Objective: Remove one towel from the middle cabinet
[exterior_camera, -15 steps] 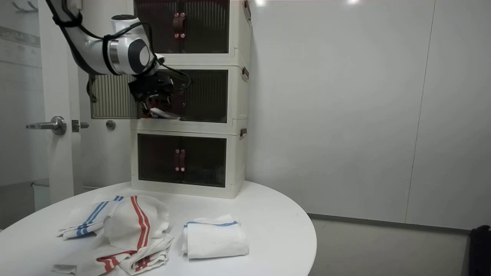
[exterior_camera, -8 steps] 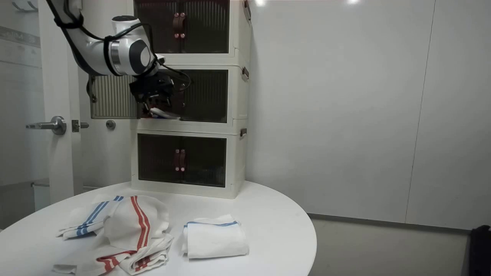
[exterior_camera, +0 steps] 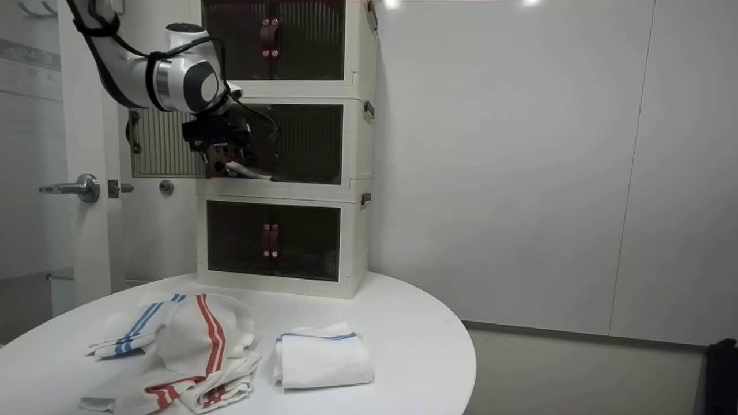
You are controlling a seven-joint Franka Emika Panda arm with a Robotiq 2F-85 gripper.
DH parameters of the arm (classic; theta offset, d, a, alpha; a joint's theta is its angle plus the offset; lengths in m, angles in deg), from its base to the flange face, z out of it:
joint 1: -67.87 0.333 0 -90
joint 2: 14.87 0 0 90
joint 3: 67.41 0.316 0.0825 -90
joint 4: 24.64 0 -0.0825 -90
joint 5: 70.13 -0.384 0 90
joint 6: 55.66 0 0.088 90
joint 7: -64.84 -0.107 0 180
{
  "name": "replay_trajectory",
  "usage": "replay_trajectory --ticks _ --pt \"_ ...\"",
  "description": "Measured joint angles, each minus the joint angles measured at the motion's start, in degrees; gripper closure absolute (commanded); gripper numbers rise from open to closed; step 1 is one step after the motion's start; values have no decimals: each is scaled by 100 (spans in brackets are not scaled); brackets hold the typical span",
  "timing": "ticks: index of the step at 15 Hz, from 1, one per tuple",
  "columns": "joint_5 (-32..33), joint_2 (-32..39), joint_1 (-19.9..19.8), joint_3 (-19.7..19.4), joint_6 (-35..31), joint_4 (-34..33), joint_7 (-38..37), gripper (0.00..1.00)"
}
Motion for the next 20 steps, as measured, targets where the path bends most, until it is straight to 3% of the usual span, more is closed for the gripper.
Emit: replay_trajectory --ticks 7,16,20 --pt "-86 28 -79 19 176 -52 -52 0" --pt "195 43 307 -669 107 -216 -221 0" --pt "234 44 400 -803 108 -235 -300 0"
